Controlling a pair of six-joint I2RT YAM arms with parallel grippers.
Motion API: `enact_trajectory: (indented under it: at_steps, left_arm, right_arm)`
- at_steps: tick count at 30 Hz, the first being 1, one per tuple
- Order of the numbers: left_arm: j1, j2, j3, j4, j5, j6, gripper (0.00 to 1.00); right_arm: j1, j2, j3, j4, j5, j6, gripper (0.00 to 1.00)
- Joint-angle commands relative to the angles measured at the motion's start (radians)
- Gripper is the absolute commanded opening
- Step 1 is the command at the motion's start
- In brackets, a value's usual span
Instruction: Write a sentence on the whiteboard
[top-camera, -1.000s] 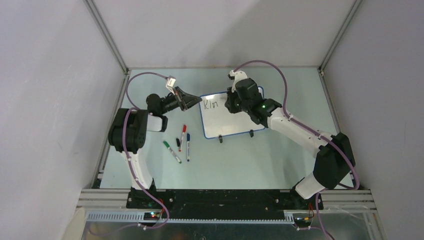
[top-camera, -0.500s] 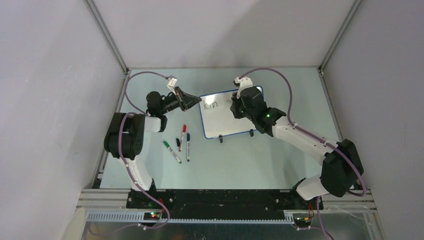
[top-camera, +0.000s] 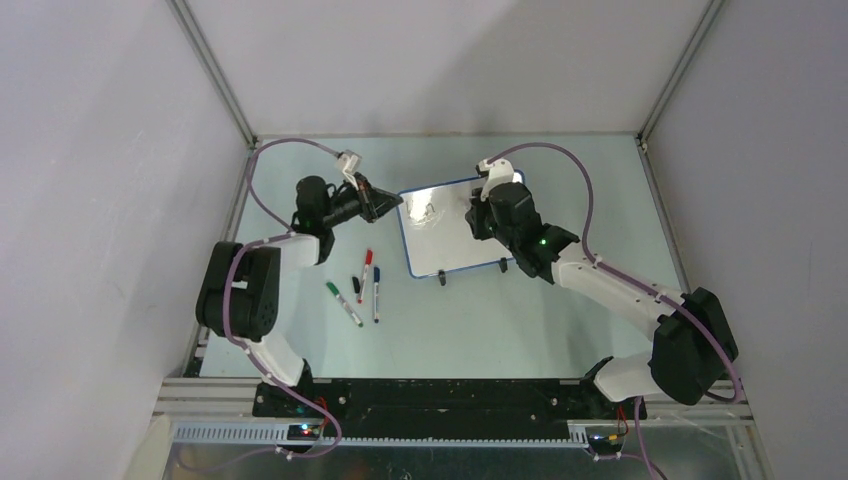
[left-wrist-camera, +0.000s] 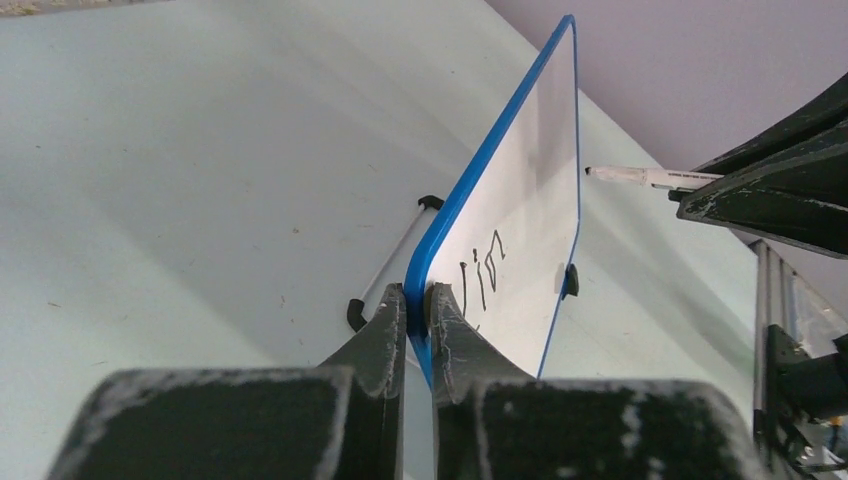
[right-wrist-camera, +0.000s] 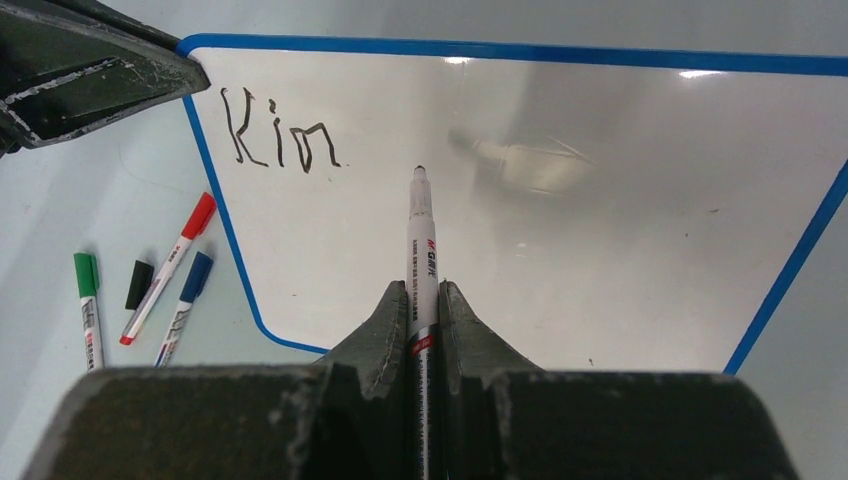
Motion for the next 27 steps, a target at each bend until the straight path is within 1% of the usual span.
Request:
enact_trajectory:
  at_steps: [1, 7, 9, 15, 18, 21, 27]
  left_arm:
    - [-0.021, -0.037, 0.01, -0.162, -0.146, 0.162, 0.06]
    - [-0.036, -0.049, 0.007, -0.187, -0.174, 0.189, 0.1]
    - [-0.04, -0.05, 0.011, -0.2, -0.173, 0.202, 0.11]
    - [-0.042, -0.035, 0.029, -0.217, -0.135, 0.212, 0.0]
    - [-0.044, -0.032, 0.036, -0.224, -0.126, 0.219, 0.0]
    - [-0.045, -0.038, 0.027, -0.216, -0.123, 0.222, 0.0]
    - [-0.045, -0.046, 0.015, -0.198, -0.11, 0.224, 0.0]
  right_arm:
    - [0.009, -0.033, -0.002, 0.061, 0.024, 0.001, 0.0]
    - [0.022, -0.019, -0.003, 0.06, 0.012, -0.004, 0.0]
    - [0.03, -0.012, -0.004, 0.092, 0.005, -0.006, 0.0]
    - [0.038, -0.009, 0.001, 0.113, -0.027, 0.002, 0.0]
    - [0.04, 0.023, 0.051, 0.081, -0.039, 0.016, 0.0]
    - [0.041, 0.065, 0.108, 0.005, -0.05, 0.027, 0.0]
    - [0.042, 0.12, 0.177, -0.06, -0.058, 0.033, 0.0]
